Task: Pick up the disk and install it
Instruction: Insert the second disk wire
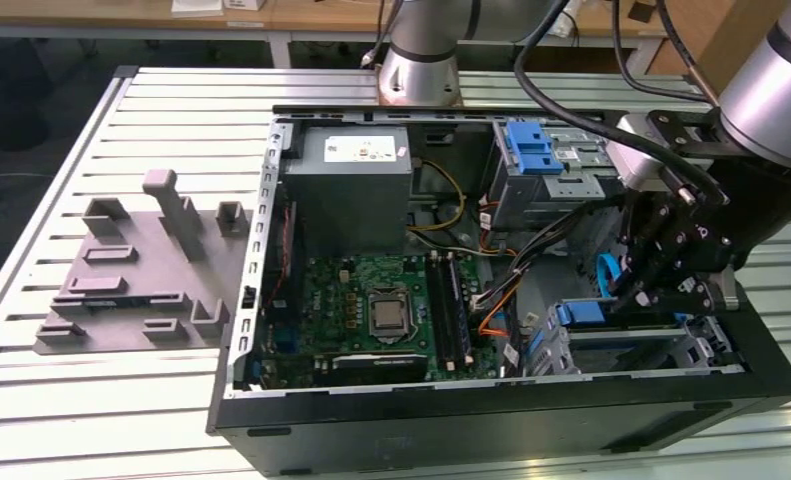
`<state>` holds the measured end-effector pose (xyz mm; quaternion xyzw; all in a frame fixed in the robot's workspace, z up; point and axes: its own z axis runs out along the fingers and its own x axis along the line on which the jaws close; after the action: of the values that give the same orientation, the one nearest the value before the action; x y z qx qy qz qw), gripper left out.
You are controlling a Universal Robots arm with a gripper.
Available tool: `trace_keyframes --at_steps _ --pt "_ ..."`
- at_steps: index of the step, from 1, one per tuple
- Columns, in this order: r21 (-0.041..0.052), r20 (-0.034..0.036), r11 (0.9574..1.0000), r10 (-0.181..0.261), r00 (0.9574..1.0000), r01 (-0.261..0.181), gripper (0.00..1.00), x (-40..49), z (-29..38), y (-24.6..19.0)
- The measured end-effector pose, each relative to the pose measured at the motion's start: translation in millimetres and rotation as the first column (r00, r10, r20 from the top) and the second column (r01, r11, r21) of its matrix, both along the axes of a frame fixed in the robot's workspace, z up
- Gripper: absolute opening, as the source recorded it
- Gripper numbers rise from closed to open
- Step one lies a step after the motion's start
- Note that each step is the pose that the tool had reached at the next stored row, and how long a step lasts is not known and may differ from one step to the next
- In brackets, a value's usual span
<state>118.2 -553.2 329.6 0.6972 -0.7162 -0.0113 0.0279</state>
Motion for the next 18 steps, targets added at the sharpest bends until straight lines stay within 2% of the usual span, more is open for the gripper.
trace_keyframes --at_steps 3,4,18 --pt "0.0001 0.0000 1.0000 0.000 1.0000 0.000 0.25 0.0 0.9 0.0" --pt "0.0001 0.0000 1.0000 0.000 1.0000 0.000 0.31 0.0 1.7 0.0" --pt "0.0009 -0.0001 1.0000 0.000 1.0000 0.000 0.31 0.0 18.0 0.0"
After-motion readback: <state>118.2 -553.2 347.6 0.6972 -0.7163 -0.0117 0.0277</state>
